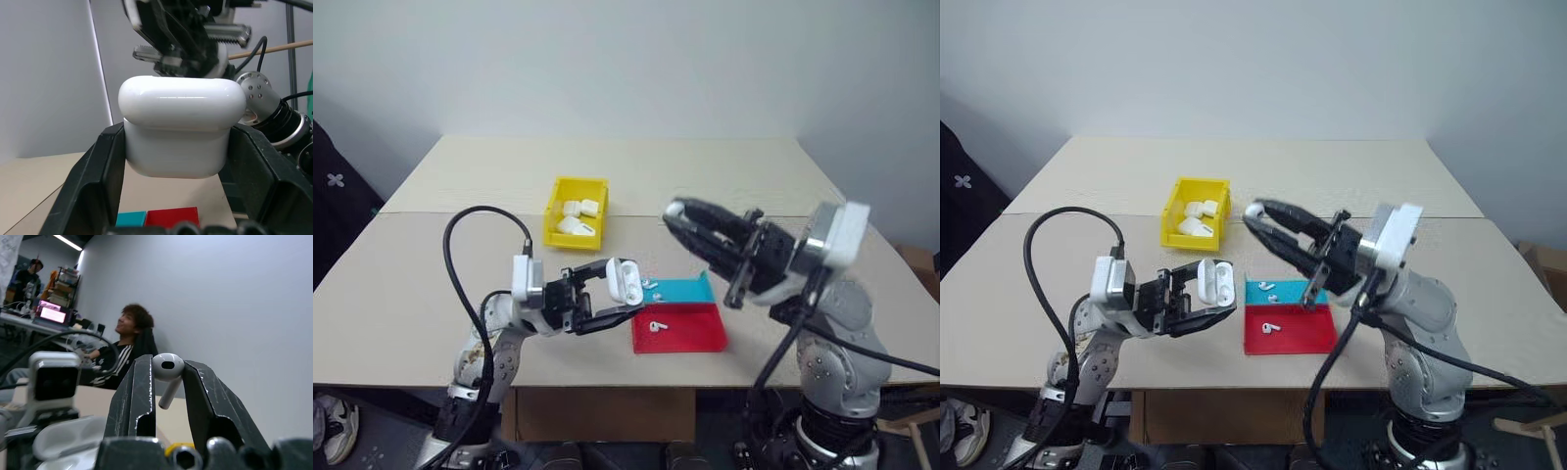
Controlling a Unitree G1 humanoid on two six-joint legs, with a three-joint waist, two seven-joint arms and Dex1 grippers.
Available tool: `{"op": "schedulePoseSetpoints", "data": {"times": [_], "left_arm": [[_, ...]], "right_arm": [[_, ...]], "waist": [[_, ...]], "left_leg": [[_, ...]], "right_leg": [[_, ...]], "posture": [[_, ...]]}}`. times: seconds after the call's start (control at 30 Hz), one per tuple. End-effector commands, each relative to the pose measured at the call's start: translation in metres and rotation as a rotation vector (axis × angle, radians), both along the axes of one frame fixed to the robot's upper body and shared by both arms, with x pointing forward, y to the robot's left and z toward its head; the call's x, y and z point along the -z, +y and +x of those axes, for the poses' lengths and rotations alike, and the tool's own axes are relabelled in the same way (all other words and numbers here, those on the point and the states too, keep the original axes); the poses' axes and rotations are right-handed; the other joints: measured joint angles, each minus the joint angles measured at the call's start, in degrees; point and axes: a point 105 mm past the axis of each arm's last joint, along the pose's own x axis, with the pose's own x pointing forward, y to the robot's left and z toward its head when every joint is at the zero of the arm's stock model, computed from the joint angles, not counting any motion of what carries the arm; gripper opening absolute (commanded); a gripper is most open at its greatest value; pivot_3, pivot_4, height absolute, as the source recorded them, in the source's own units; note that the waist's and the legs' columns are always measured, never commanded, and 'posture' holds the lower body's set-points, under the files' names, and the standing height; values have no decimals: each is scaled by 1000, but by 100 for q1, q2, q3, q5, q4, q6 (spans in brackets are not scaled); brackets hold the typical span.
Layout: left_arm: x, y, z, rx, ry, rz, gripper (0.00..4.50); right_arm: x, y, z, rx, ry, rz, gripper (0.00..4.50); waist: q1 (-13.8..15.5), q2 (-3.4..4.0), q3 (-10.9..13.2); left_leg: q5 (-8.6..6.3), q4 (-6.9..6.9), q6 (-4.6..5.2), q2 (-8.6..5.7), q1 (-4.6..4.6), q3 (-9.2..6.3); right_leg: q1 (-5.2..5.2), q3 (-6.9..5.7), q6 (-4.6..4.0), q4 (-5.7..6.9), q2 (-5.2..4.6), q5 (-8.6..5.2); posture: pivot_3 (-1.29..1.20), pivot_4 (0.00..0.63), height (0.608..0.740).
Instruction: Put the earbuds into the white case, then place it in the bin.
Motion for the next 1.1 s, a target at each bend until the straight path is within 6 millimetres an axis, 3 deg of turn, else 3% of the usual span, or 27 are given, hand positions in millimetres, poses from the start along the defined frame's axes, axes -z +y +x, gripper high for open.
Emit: {"op": "schedulePoseSetpoints", "data": {"times": [0.03,1.1], "left_arm": [[-10,-2,-4,38,-22,-12,2802],[-17,-4,-16,64,-47,3,2802]], "right_arm": [[-2,4,-9,-53,-61,-4,676],[24,21,2,-107,-112,-125,676]], "waist": [[-27,0,0],[-35,-1,0]], "left_leg": [[0,0,0,0,2,0],[0,0,0,0,5,-1]], "right_leg": [[1,0,0,1,0,0],[4,1,0,-1,1,-1]], "posture": [[0,150,740],[0,150,740]]}}
